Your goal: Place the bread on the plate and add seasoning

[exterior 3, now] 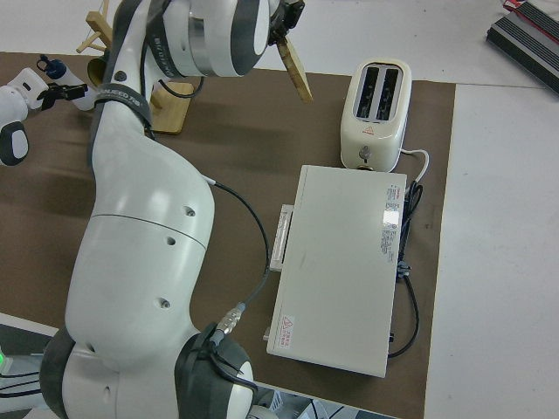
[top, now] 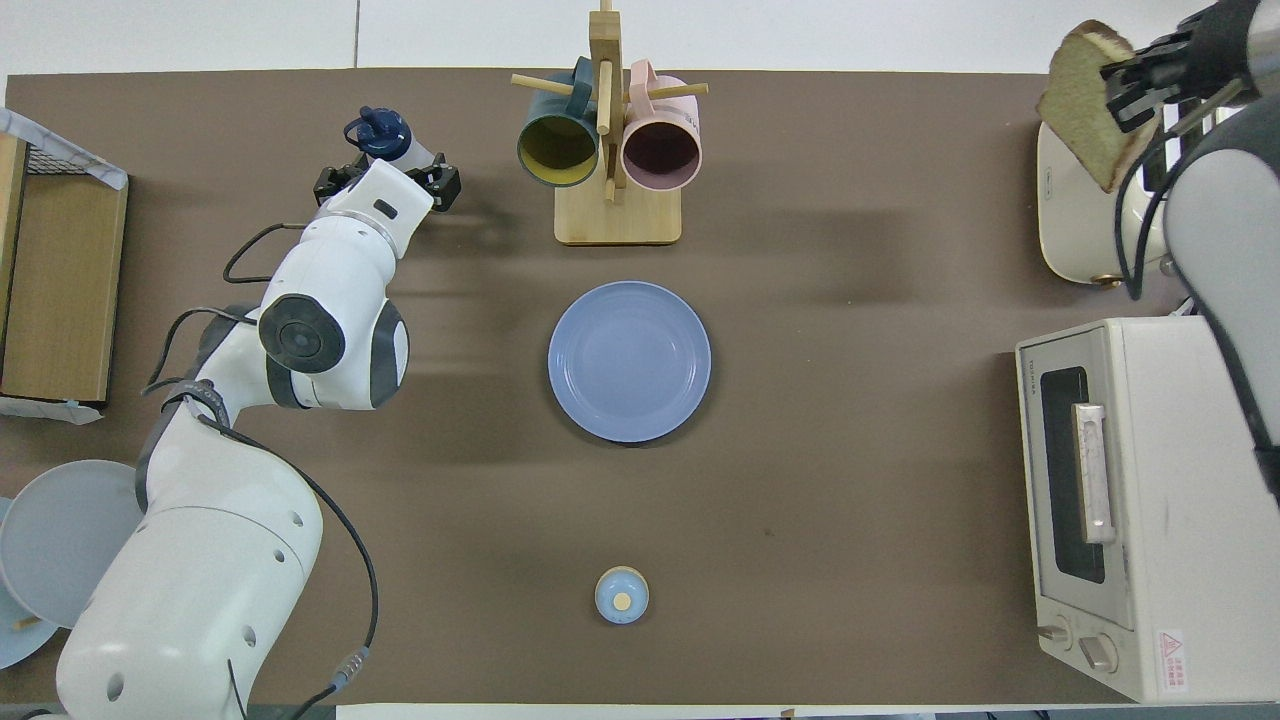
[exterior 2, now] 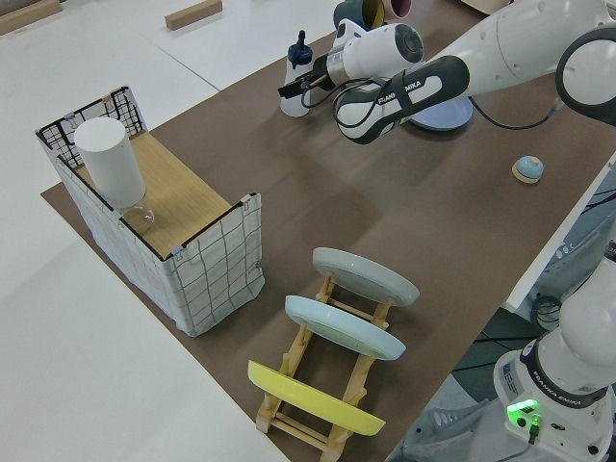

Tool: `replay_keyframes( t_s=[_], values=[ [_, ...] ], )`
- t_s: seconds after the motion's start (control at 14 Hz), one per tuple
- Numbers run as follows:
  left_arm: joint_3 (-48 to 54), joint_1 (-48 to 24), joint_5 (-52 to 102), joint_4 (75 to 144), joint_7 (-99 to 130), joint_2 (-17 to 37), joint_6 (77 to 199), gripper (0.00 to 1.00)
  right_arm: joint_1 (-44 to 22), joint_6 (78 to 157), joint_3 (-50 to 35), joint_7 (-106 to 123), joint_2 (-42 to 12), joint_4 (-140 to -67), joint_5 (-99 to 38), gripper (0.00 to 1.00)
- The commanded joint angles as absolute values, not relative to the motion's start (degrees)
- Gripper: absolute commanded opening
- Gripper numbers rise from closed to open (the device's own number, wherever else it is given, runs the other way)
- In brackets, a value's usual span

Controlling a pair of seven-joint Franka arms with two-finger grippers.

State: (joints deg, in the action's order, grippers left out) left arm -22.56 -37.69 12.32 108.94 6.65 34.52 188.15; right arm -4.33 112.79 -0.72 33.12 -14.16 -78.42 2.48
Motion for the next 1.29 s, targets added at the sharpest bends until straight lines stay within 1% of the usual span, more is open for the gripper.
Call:
replay_keyframes(
  t_s=[0.0,0.07,0.21,0.36,0.5,0.57,0.64,0.72,0.79,0.86,1.07,1.22],
  values=[
    [-22.9,-37.4,12.9,107.0,6.9,36.0,188.5,1.0,-9.3,106.6,-1.2,20.3,-12.6,-79.4,3.3,0.0],
    [-22.9,-37.3,12.7,107.1,6.9,36.6,188.6,1.0,-12.5,104.6,-1.2,12.7,-12.0,-80.2,3.3,0.0],
    [-22.9,-37.4,12.7,107.5,6.9,36.7,188.5,1.0,-19.6,104.9,-1.2,-1.7,-9.1,-85.2,3.3,0.0],
    [-22.9,-37.4,12.7,107.7,6.9,36.6,188.6,1.0,-24.5,109.9,-1.4,-9.7,-6.0,-92.2,3.3,0.0],
    [-22.9,-37.4,12.7,107.7,6.8,36.6,188.5,1.0,-28.4,118.1,-1.6,-14.7,-3.9,-99.7,3.3,0.0],
    [-22.9,-37.4,12.7,107.7,6.9,36.6,188.5,0.92,-30.8,122.3,-1.5,-17.1,-3.9,-102.4,3.3,0.0],
    [-22.9,-37.4,12.7,107.7,6.9,36.6,188.4,0.71,-31.6,124.9,-1.5,-19.2,-4.1,-103.6,3.3,0.0],
    [-22.9,-37.4,12.7,107.6,6.9,36.6,188.4,0.4,-33.0,126.7,-1.5,-21.2,-4.4,-104.8,3.3,0.0],
    [-22.9,-37.3,12.7,107.6,6.9,36.6,188.3,0.17,-34.1,128.2,-1.5,-22.5,-4.7,-105.1,3.3,0.0],
    [-22.9,-37.2,12.6,107.3,6.9,36.5,188.2,0.0,-35.1,130.3,-1.5,-24.0,-5.7,-105.7,3.3,0.0],
    [-22.9,-36.8,13.1,107.2,7.0,36.5,188.3,0.0,-36.4,137.1,-1.5,-25.8,-7.8,-108.6,3.3,0.0],
    [-22.9,-36.7,13.1,107.2,6.4,36.5,188.3,0.0,-36.6,138.9,-1.5,-25.8,-7.9,-110.9,3.3,0.0]
  ],
)
